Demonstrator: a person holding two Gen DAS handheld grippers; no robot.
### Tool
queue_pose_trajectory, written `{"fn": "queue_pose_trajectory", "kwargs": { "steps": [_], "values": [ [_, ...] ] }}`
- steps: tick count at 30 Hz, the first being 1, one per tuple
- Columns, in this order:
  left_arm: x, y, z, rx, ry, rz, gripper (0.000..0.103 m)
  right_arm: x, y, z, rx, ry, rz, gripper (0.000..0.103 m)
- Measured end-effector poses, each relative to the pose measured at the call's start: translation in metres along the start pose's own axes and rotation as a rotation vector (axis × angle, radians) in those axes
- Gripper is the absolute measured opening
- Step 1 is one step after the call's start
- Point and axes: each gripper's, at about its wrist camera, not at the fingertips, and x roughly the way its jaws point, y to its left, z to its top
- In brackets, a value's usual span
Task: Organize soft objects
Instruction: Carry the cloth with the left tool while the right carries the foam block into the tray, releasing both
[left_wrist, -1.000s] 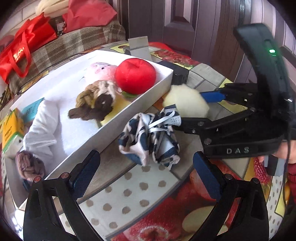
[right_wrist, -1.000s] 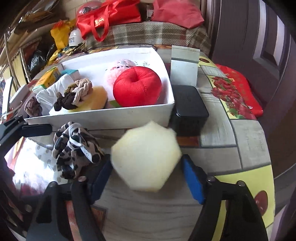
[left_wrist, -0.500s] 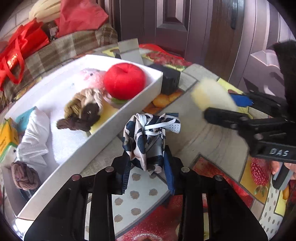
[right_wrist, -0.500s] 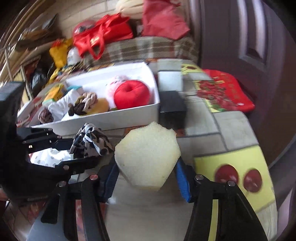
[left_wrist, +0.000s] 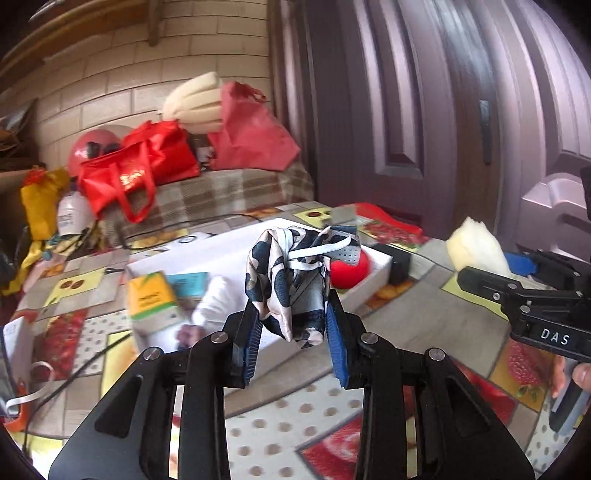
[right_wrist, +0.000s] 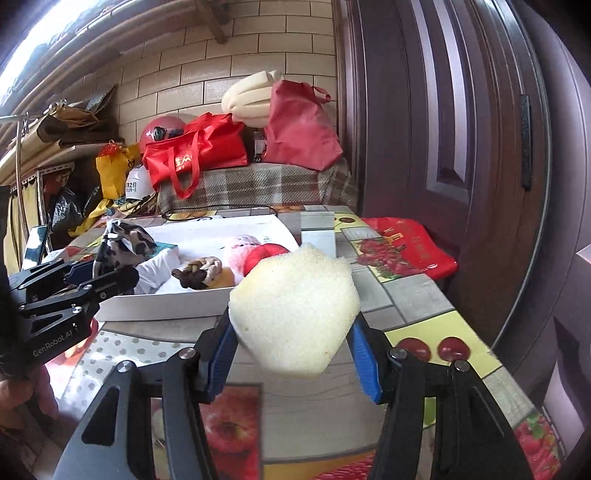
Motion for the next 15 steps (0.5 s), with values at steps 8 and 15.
{"fn": "queue_pose_trajectory", "kwargs": {
  "steps": [8,15],
  "values": [
    [0.018,0.048,0.001,-0.092,0.003,0.119,0.031,0.026,0.037,0.01,-0.046,-0.011,0.015,0.057],
    [0.031,0.062,0.002,-0.12,0.016,0.154,0.032,0.049,0.059,0.02,-0.034,-0.022,0.038,0.057]
  ]
}}
